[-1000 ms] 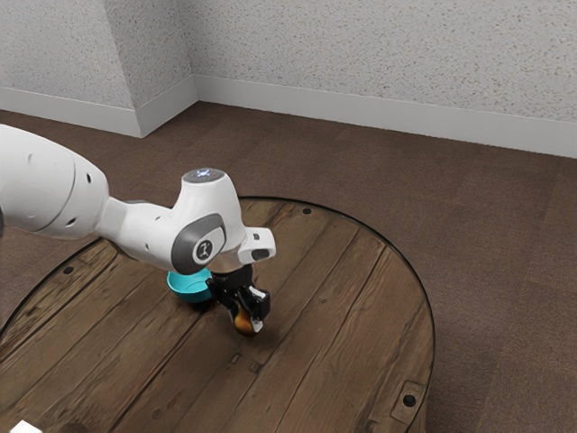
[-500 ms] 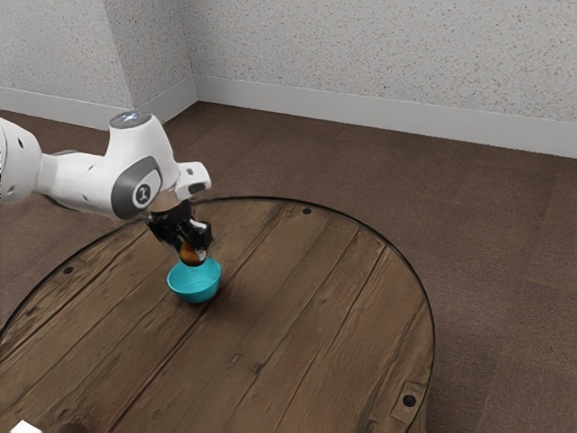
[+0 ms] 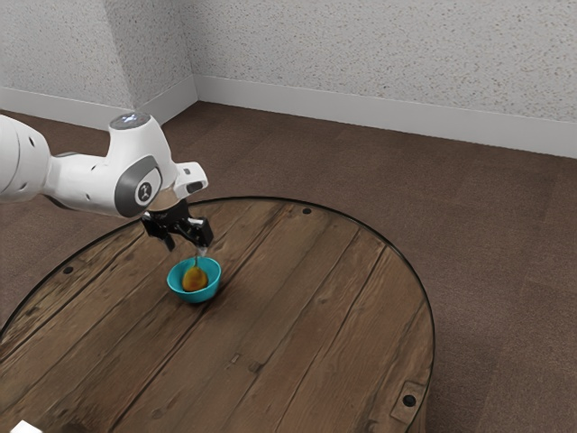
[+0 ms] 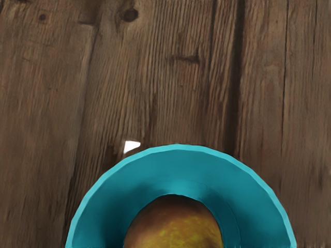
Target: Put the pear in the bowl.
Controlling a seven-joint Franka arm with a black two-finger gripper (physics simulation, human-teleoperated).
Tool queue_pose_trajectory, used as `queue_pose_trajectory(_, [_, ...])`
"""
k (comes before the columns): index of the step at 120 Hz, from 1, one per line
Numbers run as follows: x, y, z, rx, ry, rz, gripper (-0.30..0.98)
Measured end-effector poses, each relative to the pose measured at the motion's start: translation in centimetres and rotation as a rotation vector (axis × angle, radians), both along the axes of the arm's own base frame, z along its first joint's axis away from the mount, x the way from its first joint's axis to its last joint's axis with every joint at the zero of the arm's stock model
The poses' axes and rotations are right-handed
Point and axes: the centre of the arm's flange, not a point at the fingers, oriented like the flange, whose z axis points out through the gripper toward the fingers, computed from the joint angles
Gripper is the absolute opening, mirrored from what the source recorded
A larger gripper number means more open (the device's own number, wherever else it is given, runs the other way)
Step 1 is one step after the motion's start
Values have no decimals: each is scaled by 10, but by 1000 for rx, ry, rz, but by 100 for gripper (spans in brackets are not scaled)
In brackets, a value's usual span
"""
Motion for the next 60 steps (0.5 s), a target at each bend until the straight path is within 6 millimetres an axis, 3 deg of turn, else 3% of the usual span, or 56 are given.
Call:
queue_pose_trajectory(8, [-2,-2,6,-1,-9,-5,59])
queue_pose_trajectory(28, [-3,-17,60,1,-87,-39,64])
queue_pose_trajectory(47, [21,-26,162,-13,-126,-45,67])
queue_pose_trajectory(60, [23,-33,213,-21,-84,-54,67])
